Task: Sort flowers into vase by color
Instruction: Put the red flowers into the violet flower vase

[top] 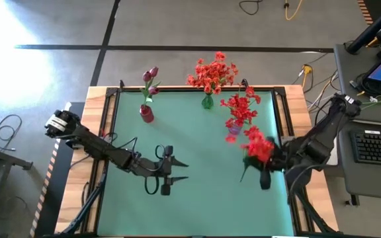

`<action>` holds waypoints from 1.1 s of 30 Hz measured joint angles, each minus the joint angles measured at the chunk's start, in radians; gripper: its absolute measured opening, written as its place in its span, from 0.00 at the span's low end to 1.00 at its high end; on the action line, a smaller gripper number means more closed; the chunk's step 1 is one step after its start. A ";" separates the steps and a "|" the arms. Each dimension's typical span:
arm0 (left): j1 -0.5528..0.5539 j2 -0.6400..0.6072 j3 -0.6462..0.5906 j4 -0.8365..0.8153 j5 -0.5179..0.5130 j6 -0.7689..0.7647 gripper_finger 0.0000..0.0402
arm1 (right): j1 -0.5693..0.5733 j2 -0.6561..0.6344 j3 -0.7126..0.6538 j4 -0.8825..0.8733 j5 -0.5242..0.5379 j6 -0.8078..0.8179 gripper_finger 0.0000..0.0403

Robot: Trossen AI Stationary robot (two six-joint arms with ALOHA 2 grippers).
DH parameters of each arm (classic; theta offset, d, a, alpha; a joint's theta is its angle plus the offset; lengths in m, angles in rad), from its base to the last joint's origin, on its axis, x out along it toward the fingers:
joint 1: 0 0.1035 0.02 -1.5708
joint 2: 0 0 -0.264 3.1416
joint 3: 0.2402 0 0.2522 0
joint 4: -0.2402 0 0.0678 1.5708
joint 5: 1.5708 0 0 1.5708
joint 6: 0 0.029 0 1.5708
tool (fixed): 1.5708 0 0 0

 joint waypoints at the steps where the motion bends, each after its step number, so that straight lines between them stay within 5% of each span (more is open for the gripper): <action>1: 0.000 0.000 0.000 0.000 0.000 0.000 0.47 | 0.000 -0.007 0.004 -0.077 0.034 0.077 0.06; 8: 0.000 0.000 0.000 0.020 -0.008 -0.003 0.47 | 0.000 -0.083 0.006 -0.657 0.327 0.677 0.06; 12: 0.001 0.000 0.000 0.024 -0.010 -0.003 0.47 | -0.005 -0.147 0.006 -0.888 0.490 0.886 0.06; 22: 0.029 0.000 0.000 0.037 -0.012 -0.003 0.47 | -0.102 -0.209 -0.005 -0.904 0.660 0.793 0.06; 33: 0.035 0.000 0.000 0.069 -0.062 -0.003 0.47 | -0.190 -0.176 -0.106 -0.788 0.664 0.798 0.06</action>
